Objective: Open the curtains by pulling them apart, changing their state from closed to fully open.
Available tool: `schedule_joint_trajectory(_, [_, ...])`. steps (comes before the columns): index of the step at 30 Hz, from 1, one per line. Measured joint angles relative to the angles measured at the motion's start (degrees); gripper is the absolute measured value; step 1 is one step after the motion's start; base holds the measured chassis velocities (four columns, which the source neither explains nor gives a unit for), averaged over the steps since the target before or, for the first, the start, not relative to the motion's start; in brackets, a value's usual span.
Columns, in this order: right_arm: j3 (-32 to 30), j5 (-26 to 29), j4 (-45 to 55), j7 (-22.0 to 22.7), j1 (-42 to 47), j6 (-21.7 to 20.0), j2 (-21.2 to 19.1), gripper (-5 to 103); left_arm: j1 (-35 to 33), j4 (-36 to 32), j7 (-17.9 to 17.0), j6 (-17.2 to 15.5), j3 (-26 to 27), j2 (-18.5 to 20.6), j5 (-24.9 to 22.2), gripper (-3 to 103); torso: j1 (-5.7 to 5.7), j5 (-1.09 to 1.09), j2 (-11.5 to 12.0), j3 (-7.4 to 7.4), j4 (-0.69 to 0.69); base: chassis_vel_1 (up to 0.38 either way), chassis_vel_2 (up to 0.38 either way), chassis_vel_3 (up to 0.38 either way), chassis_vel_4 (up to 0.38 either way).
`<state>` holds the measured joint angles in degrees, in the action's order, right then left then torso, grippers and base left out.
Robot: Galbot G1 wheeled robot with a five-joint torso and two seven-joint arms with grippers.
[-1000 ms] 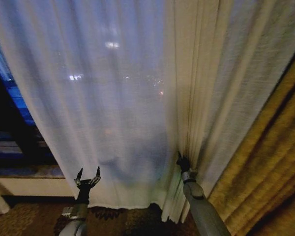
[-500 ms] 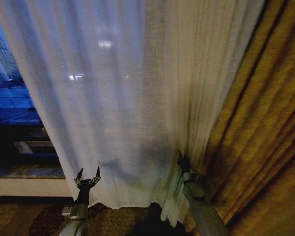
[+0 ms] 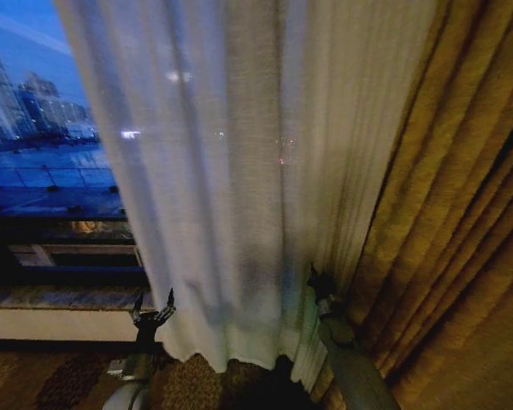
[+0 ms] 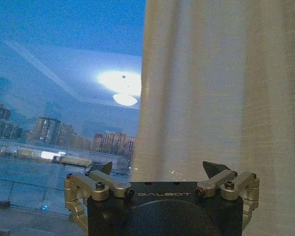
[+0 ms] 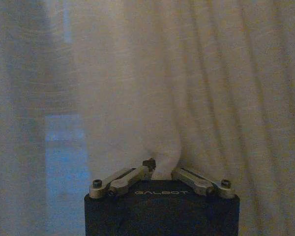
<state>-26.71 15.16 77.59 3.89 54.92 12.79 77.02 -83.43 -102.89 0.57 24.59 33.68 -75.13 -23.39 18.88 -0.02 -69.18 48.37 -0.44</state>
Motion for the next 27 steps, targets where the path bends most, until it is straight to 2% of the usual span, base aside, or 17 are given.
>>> schedule_joint_trajectory(3, [0.2,0.4,1.2,-0.3,0.8,-0.6,0.0,14,0.0,0.0,0.0,0.0,0.0,0.0,0.0,100,0.0,0.03,0.0,0.01,-0.03,0.0,0.0,0.0,0.0])
schedule_joint_trajectory(4, [0.2,0.4,1.2,-0.3,0.8,-0.6,0.0,14,0.0,0.0,0.0,0.0,0.0,0.0,0.0,100,0.0,0.03,0.0,0.01,-0.03,0.0,0.0,0.0,0.0])
schedule_joint_trajectory(7, [0.3,0.4,1.5,-0.4,1.3,-0.6,0.2,30,0.0,0.0,0.0,0.0,0.0,0.0,0.0,100,0.0,0.0,0.0,0.0,-0.02,0.0,0.0,0.0,0.0])
schedule_joint_trajectory(10, [0.4,0.4,1.7,-0.4,1.5,-0.5,0.2,36,0.0,0.0,0.0,0.0,0.0,0.0,0.0,100,0.0,0.0,0.0,0.0,-0.01,0.0,0.0,0.0,0.0])
schedule_joint_trajectory(12, [0.4,0.4,2.1,-0.4,2.1,-0.4,0.1,46,0.0,0.0,0.0,0.0,0.0,0.0,0.0,100,0.0,0.0,0.0,0.0,-0.02,0.0,0.0,0.0,0.0])
schedule_joint_trajectory(13, [0.4,0.4,2.1,-0.4,2.1,-0.4,0.1,46,0.0,0.0,0.0,0.0,0.0,0.0,0.0,100,0.0,0.0,0.0,0.0,-0.02,0.0,0.0,0.0,0.0])
schedule_joint_trajectory(15, [0.5,0.4,3.0,-0.4,3.0,-0.5,0.1,57,0.0,0.0,0.0,0.0,-0.1,0.0,0.0,100,0.0,0.02,0.0,0.0,-0.02,0.0,0.0,0.0,0.0])
schedule_joint_trajectory(16, [0.5,0.4,3.6,-0.4,3.4,-0.8,0.1,57,0.0,0.0,0.0,0.0,-0.1,0.0,0.0,100,0.0,0.02,0.0,0.0,-0.02,0.0,0.0,0.0,0.0])
schedule_joint_trajectory(18, [0.5,0.4,4.5,-0.1,4.3,-1.0,0.0,68,0.0,0.0,0.0,0.0,-0.1,0.0,0.0,100,0.0,0.02,0.0,0.0,-0.02,0.0,0.0,0.0,0.0])
schedule_joint_trajectory(19, [0.5,0.4,4.5,-0.1,4.3,-1.0,0.0,68,0.0,0.0,0.0,0.0,-0.1,0.0,0.0,100,0.0,0.02,0.0,0.0,-0.02,0.0,0.0,0.0,0.0])
schedule_joint_trajectory(22, [0.2,0.7,6.1,1.0,5.7,-1.2,0.0,84,0.0,0.0,0.0,0.0,-0.1,0.0,0.0,100,0.0,0.01,0.0,0.0,-0.02,0.0,0.0,0.0,0.0])
schedule_joint_trajectory(24, [0.1,0.8,6.6,1.2,6.2,-1.2,-0.1,84,0.0,0.0,0.0,0.0,-0.1,0.0,0.0,100,0.0,0.01,0.0,0.0,-0.02,0.0,0.0,0.0,0.0])
schedule_joint_trajectory(27, [-0.3,1.0,7.6,1.4,7.3,-1.1,-0.5,98,0.0,0.0,0.0,0.0,-0.1,0.0,0.0,100,0.0,0.02,0.0,0.0,-0.02,0.0,0.0,0.0,0.0])
